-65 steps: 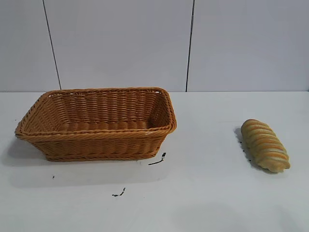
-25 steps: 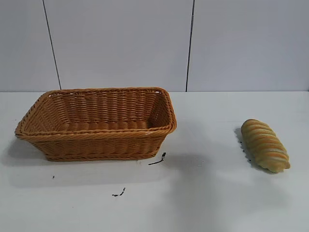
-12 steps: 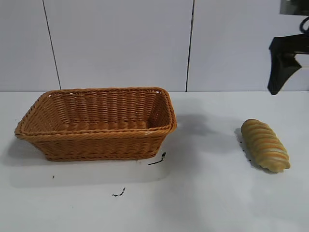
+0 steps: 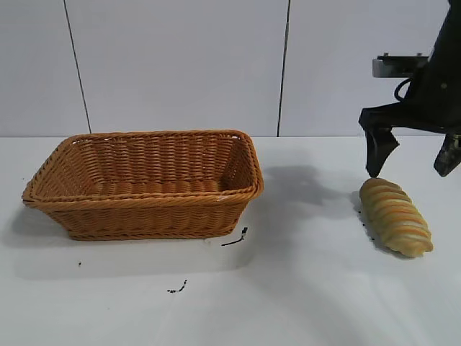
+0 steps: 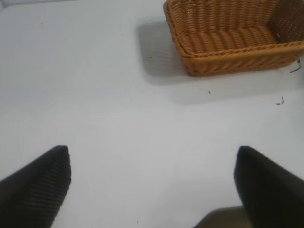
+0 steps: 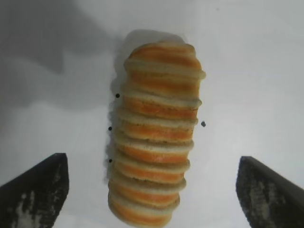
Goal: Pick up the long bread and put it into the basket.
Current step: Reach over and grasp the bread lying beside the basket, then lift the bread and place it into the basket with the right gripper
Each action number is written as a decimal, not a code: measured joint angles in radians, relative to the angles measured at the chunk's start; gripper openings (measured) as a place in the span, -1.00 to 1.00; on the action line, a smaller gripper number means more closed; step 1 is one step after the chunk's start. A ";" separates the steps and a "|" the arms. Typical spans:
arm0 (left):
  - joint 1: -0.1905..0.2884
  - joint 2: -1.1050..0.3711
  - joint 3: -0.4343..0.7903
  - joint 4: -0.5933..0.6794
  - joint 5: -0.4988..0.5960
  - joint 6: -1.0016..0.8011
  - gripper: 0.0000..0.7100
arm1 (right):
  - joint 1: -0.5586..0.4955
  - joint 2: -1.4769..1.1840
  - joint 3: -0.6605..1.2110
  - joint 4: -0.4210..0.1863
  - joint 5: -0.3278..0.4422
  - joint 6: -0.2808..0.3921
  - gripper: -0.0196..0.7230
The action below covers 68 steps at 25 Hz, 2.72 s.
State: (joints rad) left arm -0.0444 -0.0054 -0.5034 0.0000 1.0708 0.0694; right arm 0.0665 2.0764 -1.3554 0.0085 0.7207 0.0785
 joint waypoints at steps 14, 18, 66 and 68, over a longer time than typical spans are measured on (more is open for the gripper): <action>0.000 0.000 0.000 0.000 0.000 0.000 0.96 | 0.000 0.054 -0.001 -0.001 -0.010 -0.002 -0.03; 0.000 0.000 0.000 0.000 0.000 0.000 0.96 | 0.000 0.053 -0.007 0.000 0.001 -0.003 -0.52; 0.000 0.000 0.000 0.000 0.000 0.000 0.96 | 0.611 0.313 -0.868 0.050 0.206 -0.947 -0.62; 0.000 0.000 0.000 0.000 0.000 0.000 0.96 | 0.609 0.346 -0.868 0.051 0.173 -0.951 -0.62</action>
State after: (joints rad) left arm -0.0444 -0.0054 -0.5034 0.0000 1.0708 0.0694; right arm 0.6760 2.4225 -2.2232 0.0591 0.8932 -0.8721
